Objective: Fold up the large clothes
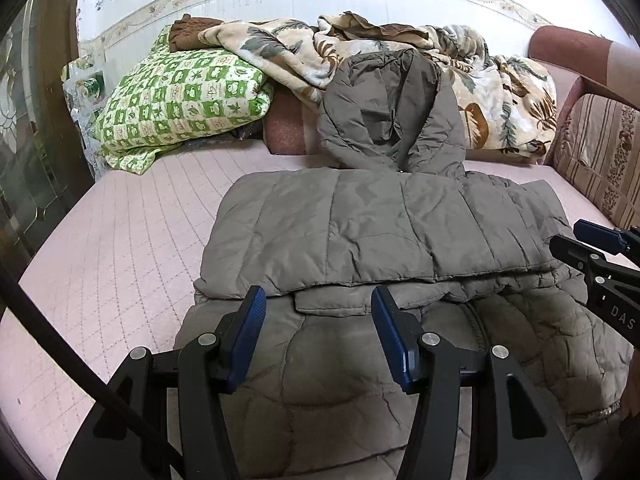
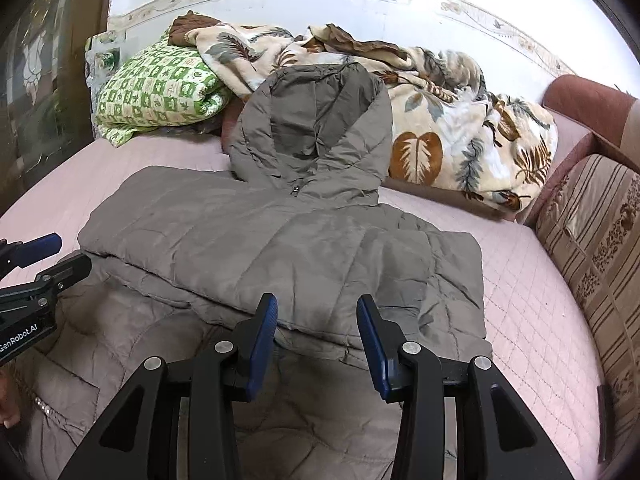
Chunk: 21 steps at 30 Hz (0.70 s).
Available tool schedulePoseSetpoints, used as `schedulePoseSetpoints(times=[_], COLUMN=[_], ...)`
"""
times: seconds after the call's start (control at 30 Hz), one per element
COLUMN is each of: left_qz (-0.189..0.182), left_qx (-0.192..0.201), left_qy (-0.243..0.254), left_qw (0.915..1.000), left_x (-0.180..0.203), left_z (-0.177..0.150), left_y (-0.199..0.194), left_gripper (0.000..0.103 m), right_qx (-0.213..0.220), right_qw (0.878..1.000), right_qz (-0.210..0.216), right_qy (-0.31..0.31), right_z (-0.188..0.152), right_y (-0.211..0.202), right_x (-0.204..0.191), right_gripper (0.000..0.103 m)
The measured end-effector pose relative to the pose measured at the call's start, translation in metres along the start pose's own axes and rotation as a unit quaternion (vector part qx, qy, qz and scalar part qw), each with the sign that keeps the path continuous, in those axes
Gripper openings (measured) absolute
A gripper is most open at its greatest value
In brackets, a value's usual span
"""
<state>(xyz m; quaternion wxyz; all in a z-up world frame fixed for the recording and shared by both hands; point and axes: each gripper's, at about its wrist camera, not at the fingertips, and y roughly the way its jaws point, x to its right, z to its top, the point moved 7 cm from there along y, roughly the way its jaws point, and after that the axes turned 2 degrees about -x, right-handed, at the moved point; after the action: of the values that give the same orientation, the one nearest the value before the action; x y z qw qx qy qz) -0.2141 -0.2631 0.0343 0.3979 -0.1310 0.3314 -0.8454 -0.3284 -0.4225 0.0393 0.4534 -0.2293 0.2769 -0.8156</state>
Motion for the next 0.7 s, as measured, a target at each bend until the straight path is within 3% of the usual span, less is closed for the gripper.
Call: schedulePoseSetpoints(times=[0.17,0.27,0.37,0.4,0.53,0.7], left_qz=[-0.013,-0.023,-0.027,-0.027,-0.024,-0.017], left_qx=[-0.012,-0.025,-0.029,-0.029,-0.027,-0.018], left_qy=[-0.021,-0.043,-0.057,-0.059,-0.053,-0.04], left_qw=[0.9996,0.9985,0.9976,0.9975,0.9979,0.9989], left_x=[-0.009,-0.017,-0.021,-0.022,-0.019,-0.014], left_z=[-0.004,-0.006,-0.007,-0.007,-0.008,-0.006], left_y=[0.008,0.015,0.018,0.018,0.02,0.018], left_gripper=[0.055,0.055,0.055,0.055,0.055,0.055], right_qx=[0.003,-0.021,-0.049,-0.049,-0.021,0.053], right_qw=[1.0,0.996,0.985,0.984,0.986,0.996], right_qz=[0.016,0.071,0.14,0.143,0.128,0.04], right_qy=[0.003,0.041,0.092,0.095,0.105,0.06], right_z=[0.001,-0.004,-0.011,-0.012,-0.011,0.002], right_y=[-0.006,-0.01,-0.014,-0.016,-0.03,-0.052], right_x=[-0.011,-0.022,-0.037,-0.041,-0.047,-0.047], right_gripper=[0.044,0.045,0.045,0.045,0.045,0.045])
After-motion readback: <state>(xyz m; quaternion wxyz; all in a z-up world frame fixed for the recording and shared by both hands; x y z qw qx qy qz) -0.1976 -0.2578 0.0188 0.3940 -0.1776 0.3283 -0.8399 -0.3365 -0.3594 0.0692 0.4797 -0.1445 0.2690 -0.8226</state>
